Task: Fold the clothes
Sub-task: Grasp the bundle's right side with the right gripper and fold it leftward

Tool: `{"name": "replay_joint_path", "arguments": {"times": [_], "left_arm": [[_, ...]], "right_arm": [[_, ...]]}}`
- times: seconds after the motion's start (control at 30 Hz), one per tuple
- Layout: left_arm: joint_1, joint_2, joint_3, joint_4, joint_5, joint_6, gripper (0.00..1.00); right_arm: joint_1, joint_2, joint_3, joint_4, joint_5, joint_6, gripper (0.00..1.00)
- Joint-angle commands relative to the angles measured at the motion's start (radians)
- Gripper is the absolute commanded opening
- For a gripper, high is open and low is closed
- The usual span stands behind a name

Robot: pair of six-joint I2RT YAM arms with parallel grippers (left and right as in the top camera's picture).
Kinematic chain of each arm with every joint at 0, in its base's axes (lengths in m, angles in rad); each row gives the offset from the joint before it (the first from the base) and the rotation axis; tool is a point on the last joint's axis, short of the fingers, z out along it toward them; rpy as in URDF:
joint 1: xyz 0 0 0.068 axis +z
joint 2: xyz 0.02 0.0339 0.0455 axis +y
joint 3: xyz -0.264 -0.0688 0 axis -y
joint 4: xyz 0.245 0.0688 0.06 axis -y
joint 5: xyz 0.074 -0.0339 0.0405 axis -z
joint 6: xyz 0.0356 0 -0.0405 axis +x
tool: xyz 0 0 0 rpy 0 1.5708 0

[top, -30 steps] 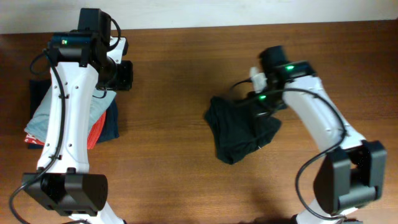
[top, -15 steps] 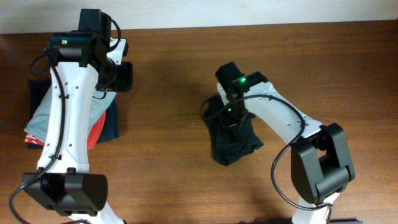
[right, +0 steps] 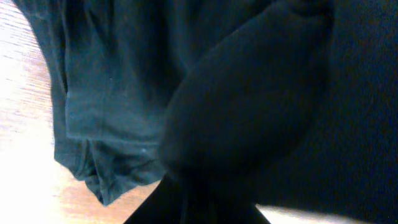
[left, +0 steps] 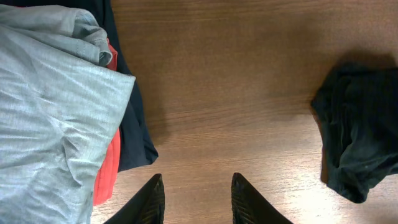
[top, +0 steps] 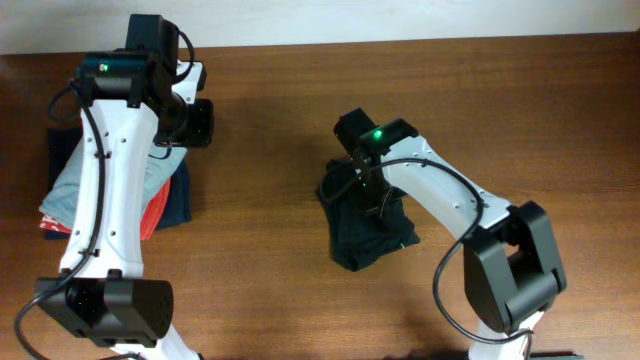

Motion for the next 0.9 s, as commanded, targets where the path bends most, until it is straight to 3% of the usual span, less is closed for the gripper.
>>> {"name": "replay_joint_path", "arguments": {"times": [0.0, 0.6, 0.87], "left_arm": [[0.003, -0.013, 0.012, 0.0, -0.008, -0.006, 0.35], [0.003, -0.013, 0.012, 0.003, -0.007, -0.006, 0.35], [0.003, -0.013, 0.012, 0.003, -0.034, -0.006, 0.36]], "right_arm": [[0.035, -0.083, 0.047, 0.0, 0.046, 0.016, 0.04], [0.163, 0.077, 0.045, 0.092, -0.054, 0.059, 0.04], [0.156, 0.053, 0.05, 0.034, 0.118, 0.06, 0.04]]}}
